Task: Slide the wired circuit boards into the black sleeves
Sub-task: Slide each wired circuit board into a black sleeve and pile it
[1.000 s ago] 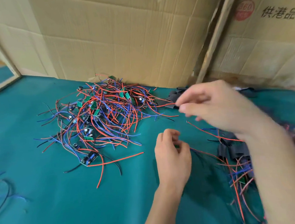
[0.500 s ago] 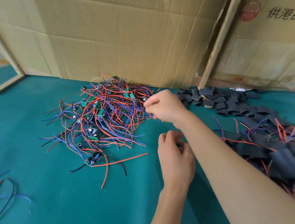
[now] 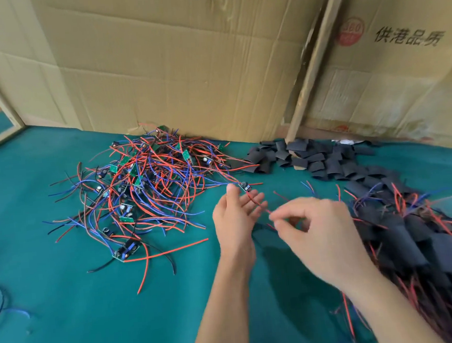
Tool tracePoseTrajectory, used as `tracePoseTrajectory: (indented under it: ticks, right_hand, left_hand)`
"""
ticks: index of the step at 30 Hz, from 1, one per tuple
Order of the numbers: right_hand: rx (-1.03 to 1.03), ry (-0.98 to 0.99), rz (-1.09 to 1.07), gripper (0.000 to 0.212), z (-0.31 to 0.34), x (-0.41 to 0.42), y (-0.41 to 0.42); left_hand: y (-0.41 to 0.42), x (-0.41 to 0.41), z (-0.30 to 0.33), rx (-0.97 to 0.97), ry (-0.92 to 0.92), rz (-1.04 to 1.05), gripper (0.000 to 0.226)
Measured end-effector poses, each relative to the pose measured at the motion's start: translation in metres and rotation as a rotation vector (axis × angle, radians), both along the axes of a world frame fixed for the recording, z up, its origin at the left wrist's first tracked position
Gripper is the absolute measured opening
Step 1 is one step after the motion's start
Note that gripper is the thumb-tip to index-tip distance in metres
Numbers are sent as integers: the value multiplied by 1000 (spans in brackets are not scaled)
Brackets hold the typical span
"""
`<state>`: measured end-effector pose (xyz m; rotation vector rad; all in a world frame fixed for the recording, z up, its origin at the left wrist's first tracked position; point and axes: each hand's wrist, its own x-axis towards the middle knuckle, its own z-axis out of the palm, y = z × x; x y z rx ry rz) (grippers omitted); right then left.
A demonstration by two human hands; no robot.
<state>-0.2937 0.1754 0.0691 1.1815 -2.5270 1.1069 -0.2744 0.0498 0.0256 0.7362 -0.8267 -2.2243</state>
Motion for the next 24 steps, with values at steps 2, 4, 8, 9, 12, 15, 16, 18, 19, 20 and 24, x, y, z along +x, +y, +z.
tracePoseTrajectory:
  ticks: [2, 4, 8, 9, 12, 15, 16, 18, 19, 20, 24]
  right_hand:
    - [110, 112, 94, 18, -7, 13, 13]
    - [216, 100, 150, 15, -8, 18, 21]
    - [547, -240, 342, 15, 20, -2, 26]
    - [568, -299, 371, 13, 31, -15, 24]
    - [382, -143, 152, 6, 62, -77, 2]
    - [358, -17, -161, 17, 69, -148, -30]
    - [407, -37, -215, 16, 63, -169, -38]
    - [536, -103, -249, 10, 41, -194, -49]
    - [592, -111, -245, 16, 30, -200, -52]
    - [622, -113, -238, 21, 20, -203, -55]
    - [591, -36, -278, 19, -3, -201, -57]
  left_hand:
    - [0, -7, 5, 19, 22, -69, 22]
    - [5, -8, -1, -71, -16, -113, 18]
    - [5, -6, -14, -290, -26, -143, 25]
    - [3, -6, -14, -346, -40, -153, 26]
    - [1, -8, -15, -427, -77, -176, 28]
    - [1, -8, -18, -456, -104, -219, 31]
    - [0, -8, -18, -452, -89, -233, 30]
    - [-2, -9, -19, -463, -53, -246, 20]
    - [-3, -9, -19, -483, -38, -249, 18]
    - [-3, -9, -19, -503, -33, -251, 18]
    - [-4, -8, -19, -512, -25, -288, 21]
